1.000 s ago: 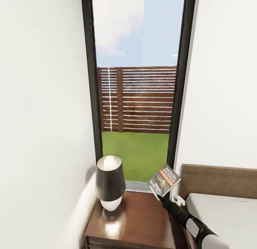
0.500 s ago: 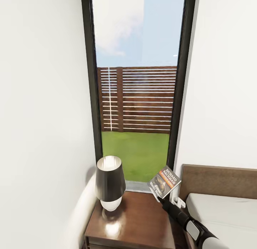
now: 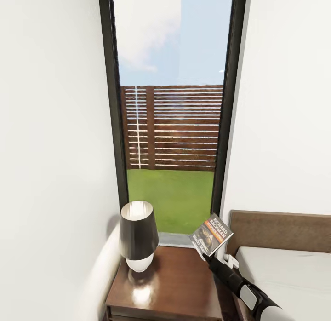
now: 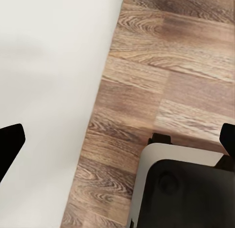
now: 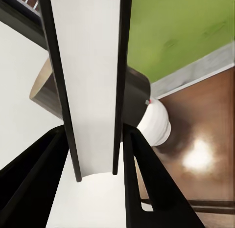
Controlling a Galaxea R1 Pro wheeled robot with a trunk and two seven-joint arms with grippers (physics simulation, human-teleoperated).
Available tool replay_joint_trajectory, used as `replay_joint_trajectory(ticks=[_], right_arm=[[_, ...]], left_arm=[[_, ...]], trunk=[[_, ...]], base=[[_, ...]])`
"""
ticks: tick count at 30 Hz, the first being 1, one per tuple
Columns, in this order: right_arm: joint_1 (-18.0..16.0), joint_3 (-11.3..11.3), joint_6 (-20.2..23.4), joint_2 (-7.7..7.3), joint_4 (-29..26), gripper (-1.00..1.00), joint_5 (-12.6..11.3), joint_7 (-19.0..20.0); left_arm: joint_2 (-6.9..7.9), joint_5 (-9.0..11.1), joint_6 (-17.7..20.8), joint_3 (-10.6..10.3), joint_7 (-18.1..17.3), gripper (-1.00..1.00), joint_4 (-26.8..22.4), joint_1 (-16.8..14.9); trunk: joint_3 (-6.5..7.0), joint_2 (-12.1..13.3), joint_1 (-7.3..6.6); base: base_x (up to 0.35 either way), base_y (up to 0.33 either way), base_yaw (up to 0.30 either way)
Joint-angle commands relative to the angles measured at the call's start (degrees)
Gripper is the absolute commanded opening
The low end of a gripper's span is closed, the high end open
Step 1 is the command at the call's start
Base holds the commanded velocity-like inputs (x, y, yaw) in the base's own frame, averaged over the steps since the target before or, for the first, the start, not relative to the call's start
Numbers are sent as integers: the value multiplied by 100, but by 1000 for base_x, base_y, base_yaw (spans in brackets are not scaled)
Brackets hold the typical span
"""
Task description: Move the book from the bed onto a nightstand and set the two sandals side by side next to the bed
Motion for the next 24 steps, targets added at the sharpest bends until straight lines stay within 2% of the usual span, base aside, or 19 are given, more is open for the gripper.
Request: replay_joint_trajectory(ticks=[1,9,13,17,24], right_arm=[[-3,-49,29,3,-6,-100,51,23],[-3,-39,27,27,-7,-100,51,21],[-3,-29,23,42,-9,-100,51,21],[-1,-22,22,51,-8,-100,55,20],[-2,-12,21,58,-13,-100,59,20]], left_arm=[[2,38,-9,-52,22,100,-6,0],[-7,35,25,-150,-31,100,-17,-7],[-105,34,79,-205,-51,100,-24,-29],[-186,33,308,-258,-56,100,-26,-80],[-235,-72,701,-291,-60,100,-60,-453]], trunk=[[-4,-5,2],[-9,-5,2],[-9,-5,2],[-10,-5,2],[-10,-5,2]], base=[[0,0,-72],[0,0,-30],[0,0,-7],[0,0,-3],[0,0,-1]])
